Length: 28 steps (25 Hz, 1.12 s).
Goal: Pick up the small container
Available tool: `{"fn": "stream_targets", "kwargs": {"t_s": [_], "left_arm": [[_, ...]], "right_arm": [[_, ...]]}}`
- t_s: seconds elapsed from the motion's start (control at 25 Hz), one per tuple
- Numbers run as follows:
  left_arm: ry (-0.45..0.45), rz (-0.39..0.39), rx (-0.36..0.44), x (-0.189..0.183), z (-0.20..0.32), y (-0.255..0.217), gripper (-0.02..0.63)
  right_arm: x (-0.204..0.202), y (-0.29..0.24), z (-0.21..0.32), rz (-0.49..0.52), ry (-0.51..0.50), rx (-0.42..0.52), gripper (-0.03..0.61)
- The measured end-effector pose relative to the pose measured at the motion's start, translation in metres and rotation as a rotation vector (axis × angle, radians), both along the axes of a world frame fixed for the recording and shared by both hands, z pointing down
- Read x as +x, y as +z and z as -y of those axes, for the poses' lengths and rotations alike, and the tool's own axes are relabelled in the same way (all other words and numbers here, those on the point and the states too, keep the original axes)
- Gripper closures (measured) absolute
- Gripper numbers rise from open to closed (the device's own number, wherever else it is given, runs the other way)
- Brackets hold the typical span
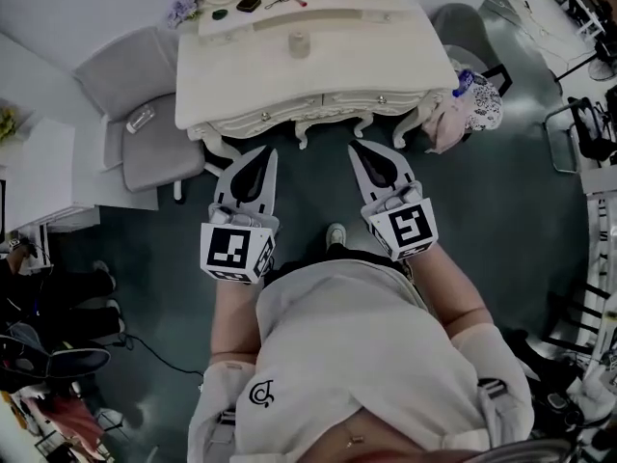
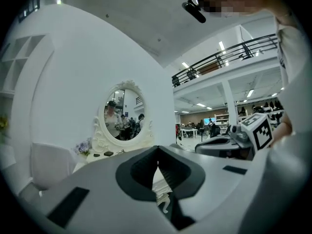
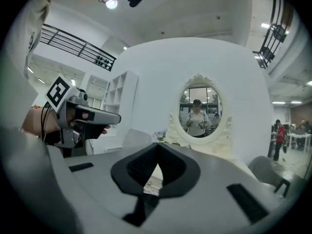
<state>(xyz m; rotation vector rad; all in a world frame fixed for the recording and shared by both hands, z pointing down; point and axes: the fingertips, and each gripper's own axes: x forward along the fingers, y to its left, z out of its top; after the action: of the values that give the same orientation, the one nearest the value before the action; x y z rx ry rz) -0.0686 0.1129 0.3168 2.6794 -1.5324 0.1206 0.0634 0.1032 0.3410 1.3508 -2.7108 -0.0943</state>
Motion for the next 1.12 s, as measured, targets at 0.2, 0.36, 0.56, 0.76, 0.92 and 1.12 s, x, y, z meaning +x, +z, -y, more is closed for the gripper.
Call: {"fn": "stream_targets", "kwargs": {"t_s": [0.2, 0.36, 0.56, 0.76, 0.92, 1.12], "left_arm": [[-0.062, -0.015, -0.029, 0.021, 0.035, 0.011, 0.603], [-0.093, 0.022, -0.059, 0.026, 0.061, 0.03, 0.603], [-0.103, 0.036, -0.103, 0.029, 0.102, 0.05, 0.603], [-0.1, 0.049, -0.119, 0.027, 0.17, 0.07, 0.603], [-0.053, 0.065, -0.132, 0.032, 0.227, 0.092, 0.603], [0.004, 0.024, -0.149, 0.035, 0.295, 0.125, 0.603]], "right_arm": [[0.029, 0.013, 0.045, 0.025, -0.037, -0.04, 0.572], [0.04, 0.027, 0.076, 0.045, -0.037, -0.079, 0.572], [0.044, 0.039, 0.119, 0.036, -0.042, -0.082, 0.571], [0.041, 0.059, 0.18, 0.028, -0.038, -0.126, 0.572], [0.036, 0.069, 0.232, 0.008, -0.046, -0.151, 0.572], [0.027, 0.087, 0.297, -0.013, -0.055, -0.189, 0.572]]}}
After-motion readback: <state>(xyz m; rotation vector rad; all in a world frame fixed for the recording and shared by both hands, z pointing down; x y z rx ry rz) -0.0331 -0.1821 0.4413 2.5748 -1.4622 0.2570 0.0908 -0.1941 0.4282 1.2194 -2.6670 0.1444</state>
